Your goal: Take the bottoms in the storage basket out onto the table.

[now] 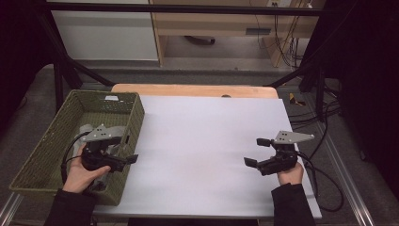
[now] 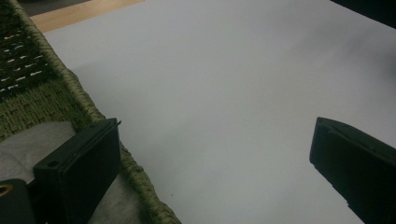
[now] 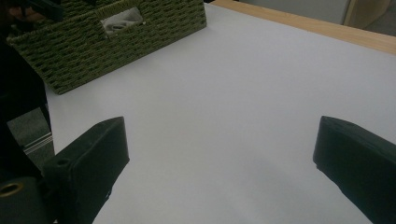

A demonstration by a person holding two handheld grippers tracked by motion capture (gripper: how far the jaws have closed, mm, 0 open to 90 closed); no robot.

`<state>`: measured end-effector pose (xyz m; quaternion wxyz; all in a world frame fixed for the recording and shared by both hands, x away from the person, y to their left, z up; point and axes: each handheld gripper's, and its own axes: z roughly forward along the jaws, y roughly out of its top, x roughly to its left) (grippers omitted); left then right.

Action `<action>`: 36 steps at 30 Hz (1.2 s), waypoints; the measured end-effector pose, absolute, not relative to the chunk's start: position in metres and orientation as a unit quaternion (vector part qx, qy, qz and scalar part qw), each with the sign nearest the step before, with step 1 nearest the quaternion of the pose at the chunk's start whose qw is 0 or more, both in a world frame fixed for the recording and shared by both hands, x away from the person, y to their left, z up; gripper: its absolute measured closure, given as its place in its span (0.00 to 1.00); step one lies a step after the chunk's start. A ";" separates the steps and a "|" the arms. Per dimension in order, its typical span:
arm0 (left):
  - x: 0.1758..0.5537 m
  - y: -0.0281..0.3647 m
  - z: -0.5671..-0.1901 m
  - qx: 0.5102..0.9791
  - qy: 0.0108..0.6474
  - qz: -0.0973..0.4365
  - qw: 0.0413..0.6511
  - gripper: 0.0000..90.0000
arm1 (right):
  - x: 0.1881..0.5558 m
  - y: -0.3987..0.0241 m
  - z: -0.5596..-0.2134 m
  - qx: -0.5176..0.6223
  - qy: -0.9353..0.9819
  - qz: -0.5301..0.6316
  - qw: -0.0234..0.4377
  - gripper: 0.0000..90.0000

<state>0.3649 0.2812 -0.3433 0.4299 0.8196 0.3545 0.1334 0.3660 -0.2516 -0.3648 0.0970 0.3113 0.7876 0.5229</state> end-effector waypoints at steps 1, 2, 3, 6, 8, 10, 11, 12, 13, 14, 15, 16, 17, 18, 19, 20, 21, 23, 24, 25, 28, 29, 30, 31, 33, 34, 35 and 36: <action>0.365 0.281 -0.343 0.820 0.355 0.133 0.430 0.02 | 0.366 -0.252 -0.365 0.311 0.788 0.523 0.097 0.04; 0.365 0.281 -0.343 0.820 0.354 0.133 0.430 0.02 | 0.366 -0.252 -0.365 0.311 0.788 0.523 0.097 0.04; 0.365 0.281 -0.343 0.820 0.354 0.134 0.429 0.02 | 0.366 -0.252 -0.365 0.311 0.787 0.524 0.097 0.04; 0.364 0.282 -0.342 0.820 0.354 0.134 0.429 0.02 | 0.366 -0.252 -0.365 0.312 0.787 0.523 0.097 0.04; 0.364 0.282 -0.341 0.820 0.354 0.135 0.429 0.02 | 0.366 -0.252 -0.365 0.312 0.787 0.523 0.097 0.04; 0.364 0.283 -0.340 0.820 0.353 0.135 0.429 0.02 | 0.366 -0.252 -0.365 0.312 0.787 0.523 0.098 0.04; 0.363 0.283 -0.340 0.821 0.353 0.136 0.428 0.02 | 0.366 -0.252 -0.364 0.311 0.787 0.523 0.098 0.04; 0.363 0.284 -0.340 0.821 0.353 0.136 0.428 0.02 | 0.366 -0.252 -0.365 0.312 0.787 0.523 0.098 0.04; 0.363 0.284 -0.339 0.820 0.354 0.137 0.428 0.02 | 0.366 -0.252 -0.365 0.312 0.787 0.523 0.098 0.04; 0.363 0.284 -0.339 0.820 0.354 0.137 0.428 0.02 | 0.366 -0.252 -0.365 0.312 0.787 0.523 0.098 0.04; 0.363 0.286 -0.339 0.821 0.354 0.136 0.427 0.02 | 0.366 -0.252 -0.365 0.312 0.787 0.523 0.098 0.04; 0.363 0.286 -0.338 0.821 0.354 0.137 0.426 0.02 | 0.366 -0.252 -0.365 0.312 0.787 0.523 0.098 0.04; 0.363 0.287 -0.338 0.820 0.355 0.137 0.426 0.02 | 0.366 -0.252 -0.365 0.311 0.788 0.522 0.099 0.04; 0.363 0.287 -0.338 0.820 0.355 0.137 0.426 0.02 | 0.366 -0.252 -0.365 0.311 0.788 0.522 0.099 0.04; 0.362 0.289 -0.337 0.820 0.356 0.137 0.426 0.02 | 0.366 -0.252 -0.365 0.311 0.788 0.522 0.099 0.04; 0.362 0.289 -0.337 0.820 0.356 0.137 0.426 0.02 | 0.366 -0.252 -0.365 0.311 0.788 0.522 0.099 0.04; 0.362 0.290 -0.336 0.821 0.357 0.136 0.425 0.02 | 0.366 -0.251 -0.365 0.311 0.789 0.521 0.098 0.04; 0.362 0.291 -0.336 0.820 0.358 0.136 0.425 0.02 | 0.366 -0.251 -0.365 0.311 0.789 0.521 0.098 0.04; 0.362 0.291 -0.336 0.821 0.359 0.136 0.423 0.02 | 0.366 -0.251 -0.365 0.310 0.789 0.520 0.099 0.04; 0.362 0.293 -0.335 0.820 0.362 0.136 0.421 0.02 | 0.366 -0.251 -0.365 0.310 0.789 0.520 0.099 0.04; 0.362 0.294 -0.335 0.820 0.364 0.138 0.419 0.02 | 0.366 -0.251 -0.366 0.311 0.790 0.519 0.097 0.04; 0.361 0.296 -0.334 0.819 0.367 0.139 0.418 0.02 | 0.366 -0.250 -0.366 0.310 0.790 0.519 0.099 0.04; 0.361 0.298 -0.333 0.819 0.367 0.139 0.419 0.02 | 0.367 -0.251 -0.366 0.310 0.790 0.519 0.098 0.04; 0.361 0.298 -0.333 0.819 0.367 0.139 0.419 0.02 | 0.366 -0.251 -0.366 0.311 0.790 0.519 0.097 0.04; 0.361 0.300 -0.332 0.818 0.369 0.141 0.418 0.02 | 0.366 -0.251 -0.366 0.312 0.790 0.519 0.098 0.04; 0.361 0.302 -0.331 0.818 0.371 0.141 0.417 0.02 | 0.366 -0.251 -0.366 0.312 0.790 0.519 0.098 0.04; 0.361 0.303 -0.331 0.817 0.372 0.142 0.417 0.02 | 0.366 -0.251 -0.366 0.312 0.789 0.520 0.098 0.04; 0.360 0.306 -0.330 0.817 0.373 0.143 0.417 0.02 | 0.366 -0.251 -0.366 0.312 0.789 0.520 0.098 0.04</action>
